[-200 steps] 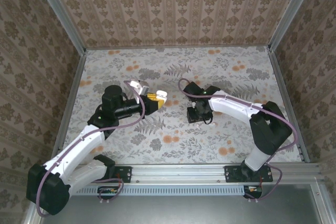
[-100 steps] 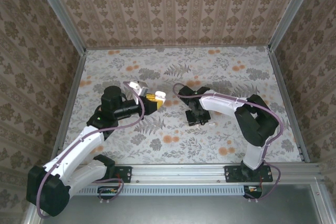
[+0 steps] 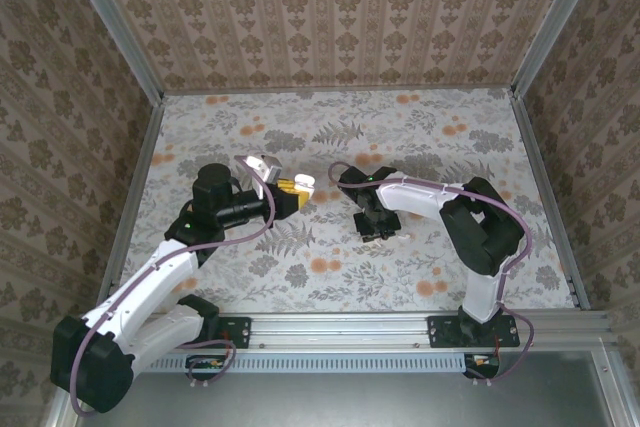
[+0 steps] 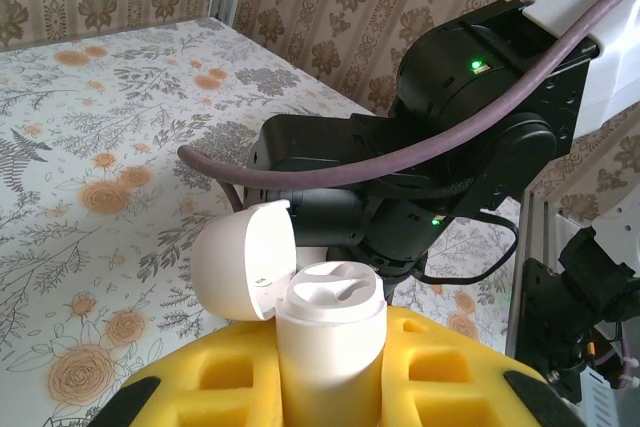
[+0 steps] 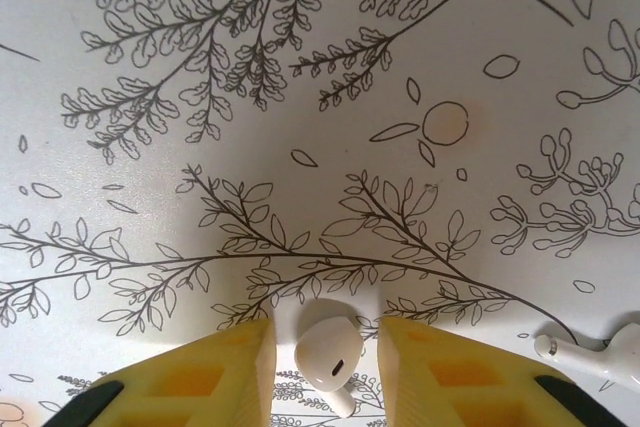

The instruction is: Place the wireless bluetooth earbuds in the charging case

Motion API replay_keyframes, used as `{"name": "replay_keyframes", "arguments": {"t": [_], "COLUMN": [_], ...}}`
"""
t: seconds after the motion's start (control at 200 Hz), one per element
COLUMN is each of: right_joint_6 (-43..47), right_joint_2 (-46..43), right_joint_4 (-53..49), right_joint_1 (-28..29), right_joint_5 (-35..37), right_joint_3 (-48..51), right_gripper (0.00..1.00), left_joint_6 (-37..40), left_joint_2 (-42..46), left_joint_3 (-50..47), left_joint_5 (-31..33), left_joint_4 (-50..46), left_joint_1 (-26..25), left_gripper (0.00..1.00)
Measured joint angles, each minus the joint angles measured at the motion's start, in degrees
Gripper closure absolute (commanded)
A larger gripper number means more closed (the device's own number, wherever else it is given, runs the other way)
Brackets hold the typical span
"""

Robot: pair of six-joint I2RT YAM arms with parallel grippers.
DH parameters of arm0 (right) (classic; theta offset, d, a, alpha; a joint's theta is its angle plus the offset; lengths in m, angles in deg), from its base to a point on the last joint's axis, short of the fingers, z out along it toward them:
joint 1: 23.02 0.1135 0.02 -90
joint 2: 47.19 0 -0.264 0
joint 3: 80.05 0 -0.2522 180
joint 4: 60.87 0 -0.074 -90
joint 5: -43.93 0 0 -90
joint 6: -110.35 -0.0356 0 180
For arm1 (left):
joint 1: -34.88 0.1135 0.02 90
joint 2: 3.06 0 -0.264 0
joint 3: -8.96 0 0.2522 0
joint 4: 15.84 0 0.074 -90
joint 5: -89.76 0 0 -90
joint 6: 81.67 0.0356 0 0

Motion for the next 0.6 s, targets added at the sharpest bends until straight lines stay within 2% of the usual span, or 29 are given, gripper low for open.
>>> {"name": "replay_keyframes", "arguments": {"t": [0.37, 0.6], "right_joint_6": [0.02, 0.02], "right_joint_2": [0.55, 0.44], "right_joint_4": [0.66, 0.63], "right_joint_1": [0.11, 0.09], "right_joint_5": [-0.26, -0.24], "right_joint_3": [0.0, -0.17], "right_gripper": [0.79, 0.83], "left_joint_6": [0.0, 0.0], "left_joint_2": [0.0, 0.0], "left_joint_3": [0.0, 0.0], "left_joint_5": [-0.02, -0.02], "left_joint_4": [-0.15, -0.15], "left_joint_1": [0.0, 0.0], "left_gripper": [1.0, 1.0]}}
